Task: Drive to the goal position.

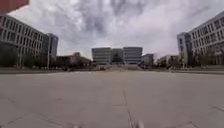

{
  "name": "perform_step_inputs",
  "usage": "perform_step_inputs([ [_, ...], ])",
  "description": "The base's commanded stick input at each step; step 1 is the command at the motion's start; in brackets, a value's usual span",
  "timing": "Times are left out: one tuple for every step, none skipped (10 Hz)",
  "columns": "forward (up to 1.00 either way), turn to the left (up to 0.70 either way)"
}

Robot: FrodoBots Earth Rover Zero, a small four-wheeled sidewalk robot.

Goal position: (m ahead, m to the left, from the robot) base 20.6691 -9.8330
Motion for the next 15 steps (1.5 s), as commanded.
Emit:
perform_step_inputs([
  [0.7, 0.0],
  [0.7, 0.0],
  [0.7, 0.0],
  [0.7, 0.0],
  [0.7, 0.0],
  [0.7, 0.0],
  [0.7, 0.0],
  [0.7, 0.0],
  [0.7, 0.0],
  [0.7, 0.0],
  [0.7, 0.0],
  [0.7, 0.0],
  [0.7, 0.0],
  [0.7, 0.0],
  [0.7, 0.0],
])
